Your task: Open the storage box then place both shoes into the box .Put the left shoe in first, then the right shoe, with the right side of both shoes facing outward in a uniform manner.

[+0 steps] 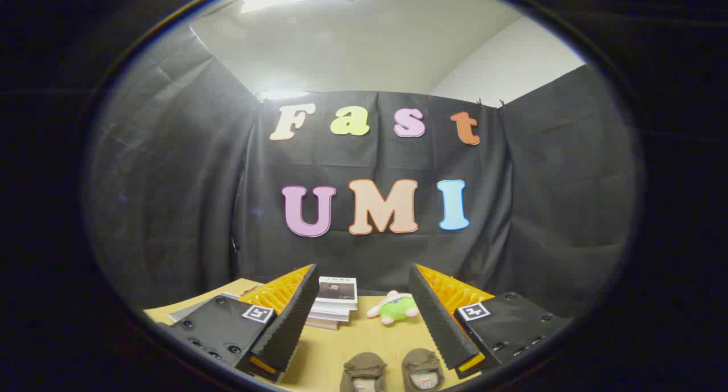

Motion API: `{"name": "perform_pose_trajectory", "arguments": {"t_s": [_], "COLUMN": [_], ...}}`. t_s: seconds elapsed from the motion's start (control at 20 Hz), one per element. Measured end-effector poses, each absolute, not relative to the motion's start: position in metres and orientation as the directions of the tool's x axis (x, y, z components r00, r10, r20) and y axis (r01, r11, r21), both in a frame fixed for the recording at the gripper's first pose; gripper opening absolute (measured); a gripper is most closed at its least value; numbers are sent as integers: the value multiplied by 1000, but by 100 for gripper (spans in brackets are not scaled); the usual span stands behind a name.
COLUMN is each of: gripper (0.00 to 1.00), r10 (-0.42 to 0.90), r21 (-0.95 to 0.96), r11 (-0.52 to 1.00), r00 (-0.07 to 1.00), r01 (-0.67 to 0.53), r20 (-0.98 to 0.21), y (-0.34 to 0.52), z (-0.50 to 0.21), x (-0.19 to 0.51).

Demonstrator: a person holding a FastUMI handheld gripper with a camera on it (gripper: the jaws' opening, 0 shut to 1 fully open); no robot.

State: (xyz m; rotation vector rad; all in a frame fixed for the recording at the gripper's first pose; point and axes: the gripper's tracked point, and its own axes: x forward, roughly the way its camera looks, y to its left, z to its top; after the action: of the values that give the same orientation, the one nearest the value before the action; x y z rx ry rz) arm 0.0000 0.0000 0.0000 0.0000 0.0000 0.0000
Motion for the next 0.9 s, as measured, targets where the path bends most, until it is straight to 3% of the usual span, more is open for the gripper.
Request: {"name": "perform_pose_trajectory", "arguments": {"t_s": [0.7,0.9], "gripper": [100,100], "r10": [-8,118], "r21": [15,75], "r11": [1000,991], "r00": [1000,992], "r01": [8,-114], "r20": [-2,-47], "y": [-26,1], "z": [2,-8], "x": [2,3]}}
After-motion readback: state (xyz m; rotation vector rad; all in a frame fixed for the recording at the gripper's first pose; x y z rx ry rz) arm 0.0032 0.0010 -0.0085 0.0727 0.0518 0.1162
